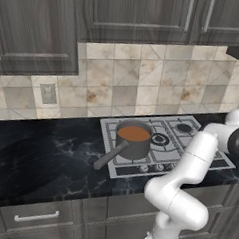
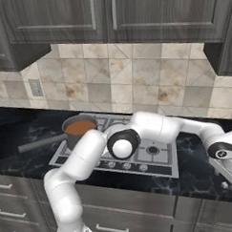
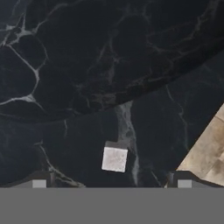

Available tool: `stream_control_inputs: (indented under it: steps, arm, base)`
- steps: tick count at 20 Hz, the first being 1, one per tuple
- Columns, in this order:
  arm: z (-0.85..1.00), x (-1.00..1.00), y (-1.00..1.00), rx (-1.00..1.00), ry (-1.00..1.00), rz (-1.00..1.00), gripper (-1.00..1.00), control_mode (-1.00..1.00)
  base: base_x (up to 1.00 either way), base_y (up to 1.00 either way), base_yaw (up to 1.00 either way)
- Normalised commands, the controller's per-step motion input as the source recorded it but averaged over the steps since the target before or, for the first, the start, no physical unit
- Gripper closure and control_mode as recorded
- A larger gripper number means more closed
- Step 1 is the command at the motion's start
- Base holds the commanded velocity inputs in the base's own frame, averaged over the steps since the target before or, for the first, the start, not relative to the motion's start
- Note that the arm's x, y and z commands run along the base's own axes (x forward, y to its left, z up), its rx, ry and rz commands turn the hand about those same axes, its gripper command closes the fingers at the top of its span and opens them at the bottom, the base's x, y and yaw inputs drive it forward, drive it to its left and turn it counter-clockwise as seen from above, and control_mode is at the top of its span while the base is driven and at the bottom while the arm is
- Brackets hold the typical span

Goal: Pick up the sugar cube(s) and place them in the saucepan with hot chocolate.

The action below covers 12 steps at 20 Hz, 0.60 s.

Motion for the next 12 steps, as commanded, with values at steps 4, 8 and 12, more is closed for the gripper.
stream_control_inputs:
  steps: [4, 8, 12]
  arm:
    - [-0.36, 0.15, -0.2, -0.04, 0.0, -0.04, -1.0, -1.0]
    - [-0.28, 0.11, -0.19, -0.02, 0.0, -0.02, -1.0, -1.0]
    - [-0.19, 0.05, -0.06, 0.0, 0.0, -0.01, -1.0, -1.0]
  base:
    - [0.0, 0.0, 0.0]
    - [0.0, 0.0, 0.0]
    - [0.0, 0.0, 0.0]
